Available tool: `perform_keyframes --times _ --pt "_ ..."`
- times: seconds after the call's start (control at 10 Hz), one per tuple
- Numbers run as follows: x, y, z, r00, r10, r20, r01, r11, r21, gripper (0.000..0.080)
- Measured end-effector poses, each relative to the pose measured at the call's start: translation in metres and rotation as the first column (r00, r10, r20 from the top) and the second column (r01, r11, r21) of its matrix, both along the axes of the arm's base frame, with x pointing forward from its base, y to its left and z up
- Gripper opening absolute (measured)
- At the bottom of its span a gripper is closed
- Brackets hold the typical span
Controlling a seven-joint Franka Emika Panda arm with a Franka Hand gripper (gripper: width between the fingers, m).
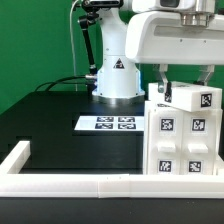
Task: Assemble cabinet
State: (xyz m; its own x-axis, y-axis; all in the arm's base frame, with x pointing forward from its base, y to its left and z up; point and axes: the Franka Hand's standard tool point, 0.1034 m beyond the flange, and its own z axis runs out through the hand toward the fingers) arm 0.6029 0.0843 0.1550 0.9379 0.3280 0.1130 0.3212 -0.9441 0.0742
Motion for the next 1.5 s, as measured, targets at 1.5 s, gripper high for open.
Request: perform_keyframes --times 1.5 --pt "-0.0021 0.0015 0.0017 0.341 -0.934 -0.106 0.929 0.318 0.189 0.0553"
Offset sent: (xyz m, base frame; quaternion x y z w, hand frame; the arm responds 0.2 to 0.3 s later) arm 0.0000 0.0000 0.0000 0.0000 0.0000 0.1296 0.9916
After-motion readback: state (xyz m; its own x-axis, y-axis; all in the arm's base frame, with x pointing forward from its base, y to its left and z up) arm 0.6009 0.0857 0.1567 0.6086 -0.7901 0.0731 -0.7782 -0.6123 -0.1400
